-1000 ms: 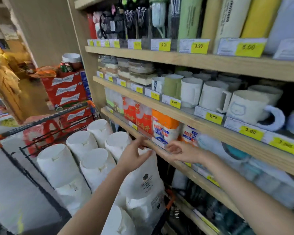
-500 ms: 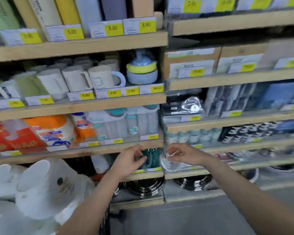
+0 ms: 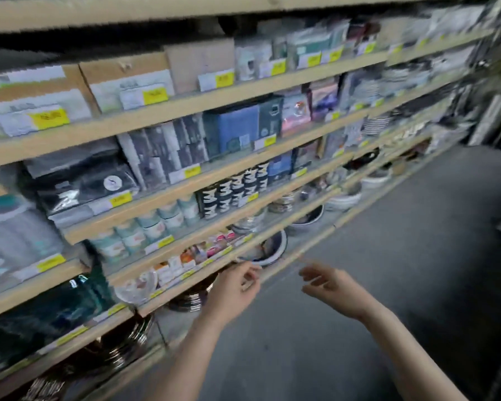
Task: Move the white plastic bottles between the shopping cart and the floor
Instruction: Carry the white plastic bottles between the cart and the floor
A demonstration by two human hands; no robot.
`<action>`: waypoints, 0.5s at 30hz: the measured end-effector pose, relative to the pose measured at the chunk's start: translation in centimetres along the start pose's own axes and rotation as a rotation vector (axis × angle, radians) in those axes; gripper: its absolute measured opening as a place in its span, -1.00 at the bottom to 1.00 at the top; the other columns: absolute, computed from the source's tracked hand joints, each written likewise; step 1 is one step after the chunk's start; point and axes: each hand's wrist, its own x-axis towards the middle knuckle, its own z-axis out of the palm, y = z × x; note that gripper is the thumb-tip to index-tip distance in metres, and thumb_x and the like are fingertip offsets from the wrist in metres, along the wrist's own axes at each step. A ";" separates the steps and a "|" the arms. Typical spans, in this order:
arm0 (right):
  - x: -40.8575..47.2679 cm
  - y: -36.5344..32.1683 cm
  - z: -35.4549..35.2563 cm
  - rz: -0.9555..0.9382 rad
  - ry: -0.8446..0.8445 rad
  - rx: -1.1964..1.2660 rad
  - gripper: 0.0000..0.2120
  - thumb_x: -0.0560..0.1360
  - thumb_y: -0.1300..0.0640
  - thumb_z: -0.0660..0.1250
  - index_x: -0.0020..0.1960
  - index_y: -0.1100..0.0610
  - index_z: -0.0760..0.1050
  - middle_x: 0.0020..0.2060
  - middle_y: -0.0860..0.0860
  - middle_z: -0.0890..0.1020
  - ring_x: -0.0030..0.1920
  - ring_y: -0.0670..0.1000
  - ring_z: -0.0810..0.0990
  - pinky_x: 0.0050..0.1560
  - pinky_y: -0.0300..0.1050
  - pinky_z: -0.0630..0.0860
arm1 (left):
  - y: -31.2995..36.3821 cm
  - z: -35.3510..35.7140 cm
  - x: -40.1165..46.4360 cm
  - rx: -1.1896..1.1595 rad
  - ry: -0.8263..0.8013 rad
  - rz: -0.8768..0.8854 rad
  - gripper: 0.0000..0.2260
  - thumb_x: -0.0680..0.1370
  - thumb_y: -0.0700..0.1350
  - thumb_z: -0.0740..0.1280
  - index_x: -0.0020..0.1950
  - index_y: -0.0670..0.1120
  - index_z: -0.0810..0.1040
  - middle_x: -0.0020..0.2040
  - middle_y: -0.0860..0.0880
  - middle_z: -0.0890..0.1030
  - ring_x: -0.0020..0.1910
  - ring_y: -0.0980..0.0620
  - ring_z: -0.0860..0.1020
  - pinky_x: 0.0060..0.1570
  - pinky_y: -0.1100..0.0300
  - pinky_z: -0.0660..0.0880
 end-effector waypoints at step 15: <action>7.6 21.5 -14.8 0.308 0.093 0.165 -0.78 0.51 0.07 0.33 0.15 0.02 0.51 0.01 -0.05 0.61 -0.06 -0.12 0.60 0.05 -0.20 0.52 | 5.7 20.7 23.9 0.058 -0.401 0.035 -0.84 0.50 -0.10 0.37 0.07 -0.02 0.57 -0.14 0.10 0.61 -0.10 0.17 0.57 0.06 0.11 0.50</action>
